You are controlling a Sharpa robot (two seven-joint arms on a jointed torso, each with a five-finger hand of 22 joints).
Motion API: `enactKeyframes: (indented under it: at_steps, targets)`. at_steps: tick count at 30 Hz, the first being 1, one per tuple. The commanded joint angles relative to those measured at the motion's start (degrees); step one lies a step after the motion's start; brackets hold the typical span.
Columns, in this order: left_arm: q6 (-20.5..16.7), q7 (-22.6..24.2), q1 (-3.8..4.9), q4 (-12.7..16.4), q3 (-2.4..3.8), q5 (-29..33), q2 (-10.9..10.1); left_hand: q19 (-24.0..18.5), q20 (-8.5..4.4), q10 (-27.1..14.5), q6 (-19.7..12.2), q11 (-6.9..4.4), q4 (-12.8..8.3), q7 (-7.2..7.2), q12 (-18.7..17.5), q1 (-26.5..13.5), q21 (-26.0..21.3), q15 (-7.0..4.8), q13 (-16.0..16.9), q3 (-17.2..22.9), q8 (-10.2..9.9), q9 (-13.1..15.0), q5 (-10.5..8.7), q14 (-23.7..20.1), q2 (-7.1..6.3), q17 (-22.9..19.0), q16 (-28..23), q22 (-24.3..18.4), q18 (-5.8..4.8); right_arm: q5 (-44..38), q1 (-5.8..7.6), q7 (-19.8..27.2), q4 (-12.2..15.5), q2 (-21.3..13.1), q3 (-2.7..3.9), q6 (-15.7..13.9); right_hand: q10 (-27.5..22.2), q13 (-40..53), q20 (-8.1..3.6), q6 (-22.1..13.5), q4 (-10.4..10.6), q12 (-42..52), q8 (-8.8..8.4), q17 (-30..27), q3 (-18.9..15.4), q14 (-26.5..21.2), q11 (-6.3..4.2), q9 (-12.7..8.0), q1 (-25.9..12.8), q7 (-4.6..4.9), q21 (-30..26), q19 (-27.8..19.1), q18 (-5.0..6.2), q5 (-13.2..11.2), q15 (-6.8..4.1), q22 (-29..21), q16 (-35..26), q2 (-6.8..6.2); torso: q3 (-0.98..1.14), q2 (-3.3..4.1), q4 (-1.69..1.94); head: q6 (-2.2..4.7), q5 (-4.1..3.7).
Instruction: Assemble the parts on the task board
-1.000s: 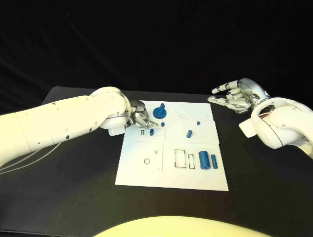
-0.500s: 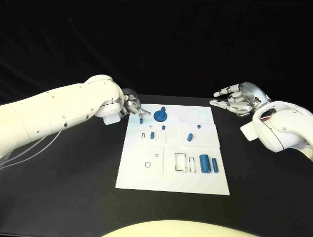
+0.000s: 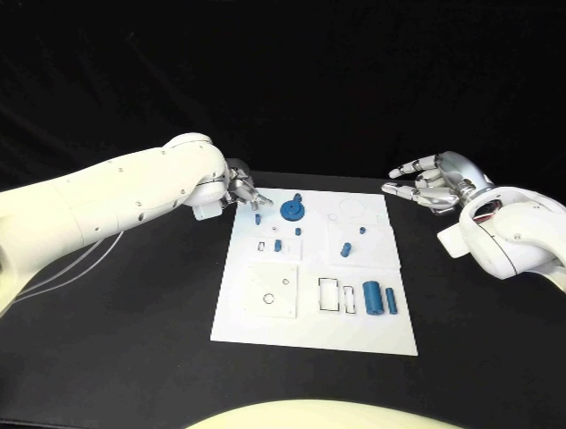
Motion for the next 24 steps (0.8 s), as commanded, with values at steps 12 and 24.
enactKeyframes:
  at_steps: [12, 24]
  targets:
    - [3.1, 0.5, 0.02, -4.0, -0.66, -2.2, 1.9, -0.2, 0.53, -0.2, 0.6, 0.17, -0.1, -0.08, -0.1, 0.5, -0.3, 0.35, -0.1, -0.3, -0.2, -0.1, 0.23, 5.4, 0.28, 14.0, -0.3, 0.9, 0.33, -0.2, -0.04, 0.6, 0.1, 0.1, 0.01, 0.3, -0.5, 2.8, -0.35, -0.3, 0.0, -0.1, 0.19, 9.2, -0.4, 4.5, 0.03, -0.1, -0.4, 0.14, -0.1, 4.6, 0.34, 0.3, -0.47, 13.2, -0.3, -0.01, -0.04, 0.12, 0.01, -0.51, 0.08]
    - [5.1, 0.2, -0.03, -4.7, -1.06, -2.2, 2.5, -0.2, 0.57, -0.3, 0.9, 0.11, -0.1, -0.16, -0.1, 0.7, -0.4, 0.34, -0.2, -0.4, -0.1, -0.2, 0.25, 5.4, 0.42, 14.1, -0.3, 0.9, 0.34, -0.2, -0.04, 0.6, 0.0, 0.2, 0.01, 0.4, -0.4, 2.8, -0.36, -0.3, -0.1, -0.1, 0.28, 9.2, -0.3, 4.5, 0.01, -0.1, -0.3, 0.12, -0.1, 4.5, 0.34, 0.4, -0.49, 13.2, -0.3, 0.08, -0.1, 0.1, -0.05, -0.74, 0.12]
